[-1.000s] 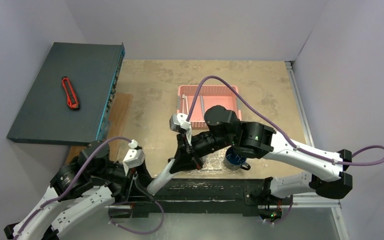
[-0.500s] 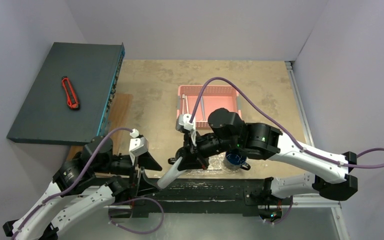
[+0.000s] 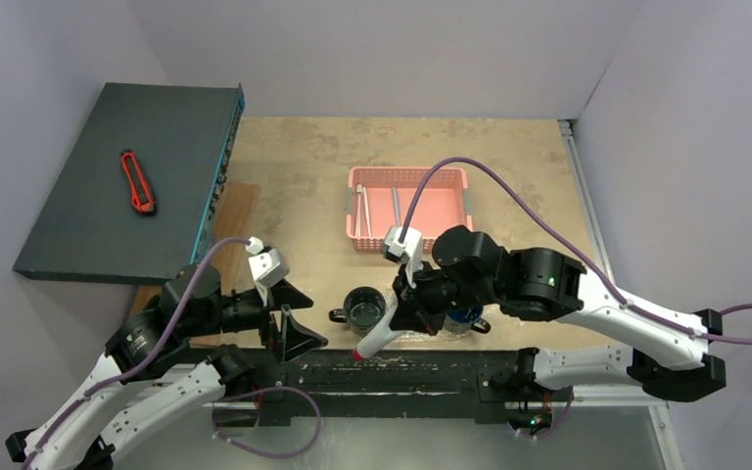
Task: Prepare toiletry sets of a toothbrush and toothpaste on the tray
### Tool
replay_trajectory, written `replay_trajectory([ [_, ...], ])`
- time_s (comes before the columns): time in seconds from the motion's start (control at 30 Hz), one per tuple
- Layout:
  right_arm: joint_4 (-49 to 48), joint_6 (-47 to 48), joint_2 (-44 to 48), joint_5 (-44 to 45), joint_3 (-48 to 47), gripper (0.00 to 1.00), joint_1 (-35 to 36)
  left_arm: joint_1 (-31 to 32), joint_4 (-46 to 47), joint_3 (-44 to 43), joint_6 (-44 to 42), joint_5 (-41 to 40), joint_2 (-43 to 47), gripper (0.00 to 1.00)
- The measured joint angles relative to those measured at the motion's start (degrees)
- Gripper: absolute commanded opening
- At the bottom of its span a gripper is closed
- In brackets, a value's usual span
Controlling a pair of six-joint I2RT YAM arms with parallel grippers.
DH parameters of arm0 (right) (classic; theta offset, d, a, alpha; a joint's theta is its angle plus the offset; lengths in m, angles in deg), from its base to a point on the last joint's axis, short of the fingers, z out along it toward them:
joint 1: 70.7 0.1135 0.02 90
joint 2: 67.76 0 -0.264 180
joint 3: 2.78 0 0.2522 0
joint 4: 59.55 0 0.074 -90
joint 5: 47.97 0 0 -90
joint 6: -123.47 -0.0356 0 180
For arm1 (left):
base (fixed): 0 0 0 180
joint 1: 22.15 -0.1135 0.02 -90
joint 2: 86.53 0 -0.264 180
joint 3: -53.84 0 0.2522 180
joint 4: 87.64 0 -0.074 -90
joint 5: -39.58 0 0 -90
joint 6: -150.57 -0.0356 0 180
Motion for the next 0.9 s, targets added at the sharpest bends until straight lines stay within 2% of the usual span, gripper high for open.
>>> replay_trajectory([
  [0.47,14.95,-10.36,1.60,17.05,1.57,0.00,0.00,0.00,-0.11,0.57,-0.02,-2.78,0.15,0.97],
  [0.73,21.29,-14.97,-3.13,27.32,-0.85,0.00,-0.02,0.00,-0.11,0.83,0.00,-3.19,0.92,0.98],
  [0.9,22.38,-15.63,-6.49,30.71,-2.58,0.00,-0.87,0.00,-0.37,1.55,0.02,-3.19,1.42,0.98],
])
